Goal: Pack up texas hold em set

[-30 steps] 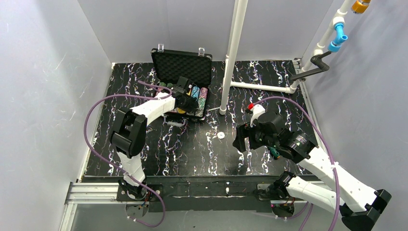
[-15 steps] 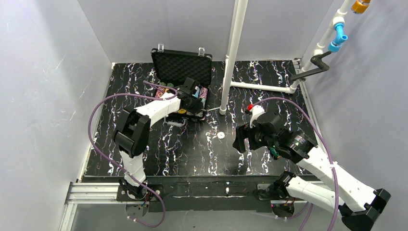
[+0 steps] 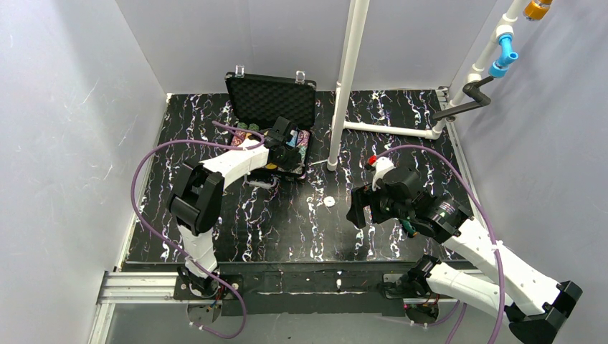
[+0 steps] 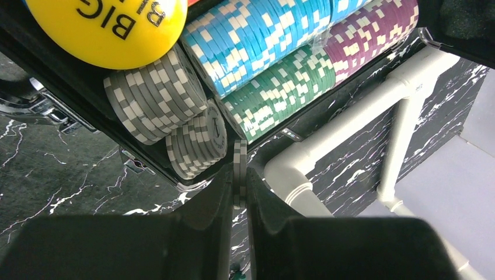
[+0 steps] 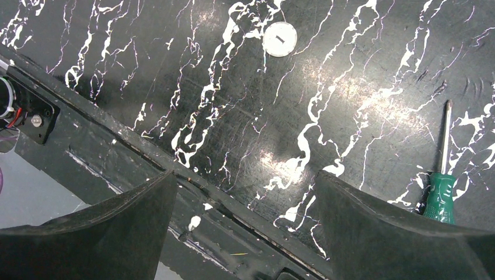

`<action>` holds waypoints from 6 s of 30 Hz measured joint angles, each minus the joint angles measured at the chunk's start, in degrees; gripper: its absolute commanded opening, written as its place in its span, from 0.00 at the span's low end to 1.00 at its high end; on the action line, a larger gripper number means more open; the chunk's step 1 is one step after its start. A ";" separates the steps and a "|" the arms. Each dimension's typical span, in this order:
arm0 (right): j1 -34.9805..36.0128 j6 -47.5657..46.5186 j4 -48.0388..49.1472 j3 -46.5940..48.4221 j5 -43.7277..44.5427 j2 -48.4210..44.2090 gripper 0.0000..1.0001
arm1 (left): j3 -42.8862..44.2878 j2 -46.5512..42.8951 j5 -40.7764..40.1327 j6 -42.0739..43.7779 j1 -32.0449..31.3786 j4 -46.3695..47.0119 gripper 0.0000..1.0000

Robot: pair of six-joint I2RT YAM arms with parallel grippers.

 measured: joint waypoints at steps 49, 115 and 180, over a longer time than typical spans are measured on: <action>0.00 0.81 4.55 0.02 -1.49 12.22 0.96 | -6.14 -8.79 0.81 8.31 1.57 3.56 0.66; -0.33 -2.12 4.98 25.92 5.99 63.28 0.44 | -35.89 -51.45 30.93 46.40 5.38 -1.36 0.88; -10.86 17.27 5.75 -12.59 8.09 -1.79 0.72 | 16.52 14.08 -2.78 51.63 -21.16 -19.02 0.60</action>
